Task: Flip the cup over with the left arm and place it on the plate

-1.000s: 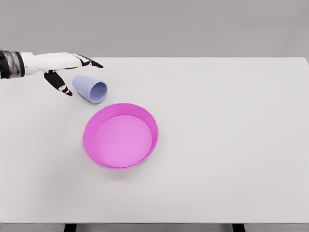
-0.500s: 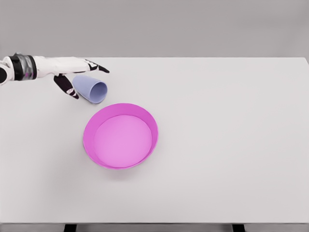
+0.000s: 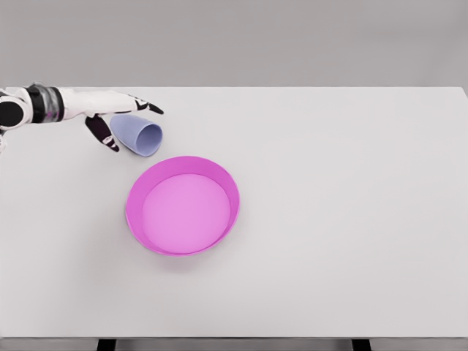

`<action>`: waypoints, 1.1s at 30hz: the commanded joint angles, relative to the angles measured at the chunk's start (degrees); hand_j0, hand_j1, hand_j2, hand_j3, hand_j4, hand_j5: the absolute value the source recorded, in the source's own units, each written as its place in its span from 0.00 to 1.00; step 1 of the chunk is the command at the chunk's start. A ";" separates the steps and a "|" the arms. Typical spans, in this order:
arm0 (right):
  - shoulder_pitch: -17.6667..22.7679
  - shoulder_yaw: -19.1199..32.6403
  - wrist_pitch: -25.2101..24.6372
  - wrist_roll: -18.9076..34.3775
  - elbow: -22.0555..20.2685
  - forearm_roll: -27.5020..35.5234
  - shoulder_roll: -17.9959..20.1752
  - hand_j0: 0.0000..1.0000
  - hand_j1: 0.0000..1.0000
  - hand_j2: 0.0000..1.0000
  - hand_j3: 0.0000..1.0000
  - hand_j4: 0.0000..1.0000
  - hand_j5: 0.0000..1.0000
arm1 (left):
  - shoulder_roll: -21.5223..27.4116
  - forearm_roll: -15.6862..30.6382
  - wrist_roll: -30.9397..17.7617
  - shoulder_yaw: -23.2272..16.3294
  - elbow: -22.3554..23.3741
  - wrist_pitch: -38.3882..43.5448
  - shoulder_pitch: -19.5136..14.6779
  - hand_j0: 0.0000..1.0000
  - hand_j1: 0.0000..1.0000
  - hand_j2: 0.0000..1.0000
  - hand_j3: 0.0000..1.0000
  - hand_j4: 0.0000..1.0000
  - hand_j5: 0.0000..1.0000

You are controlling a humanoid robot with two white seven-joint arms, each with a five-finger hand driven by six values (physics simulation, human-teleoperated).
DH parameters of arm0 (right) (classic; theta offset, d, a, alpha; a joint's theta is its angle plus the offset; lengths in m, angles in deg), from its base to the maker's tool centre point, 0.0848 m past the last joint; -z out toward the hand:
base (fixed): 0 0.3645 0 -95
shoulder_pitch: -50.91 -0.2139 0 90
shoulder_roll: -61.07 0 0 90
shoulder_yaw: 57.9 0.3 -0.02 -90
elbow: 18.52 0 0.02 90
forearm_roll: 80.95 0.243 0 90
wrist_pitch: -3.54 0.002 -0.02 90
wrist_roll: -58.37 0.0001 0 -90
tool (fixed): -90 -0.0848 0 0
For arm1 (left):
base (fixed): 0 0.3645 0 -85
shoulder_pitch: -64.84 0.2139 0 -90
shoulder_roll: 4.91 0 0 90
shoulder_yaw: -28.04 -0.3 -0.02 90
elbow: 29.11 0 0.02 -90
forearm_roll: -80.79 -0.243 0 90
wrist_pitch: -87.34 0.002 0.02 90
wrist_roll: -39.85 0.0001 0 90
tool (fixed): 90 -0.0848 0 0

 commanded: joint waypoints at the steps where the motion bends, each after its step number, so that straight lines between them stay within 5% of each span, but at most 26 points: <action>1: 0.00 0.01 0.01 0.02 0.00 -0.02 0.00 1.00 1.00 1.00 1.00 1.00 1.00 | -0.73 -0.04 0.02 0.07 0.69 0.15 0.00 1.00 1.00 1.00 1.00 1.00 1.00; 33: 0.00 0.01 0.01 0.02 0.00 -0.02 0.00 1.00 1.00 1.00 1.00 1.00 1.00 | -1.52 -1.63 0.02 -0.11 0.86 0.15 0.26 1.00 1.00 1.00 1.00 1.00 1.00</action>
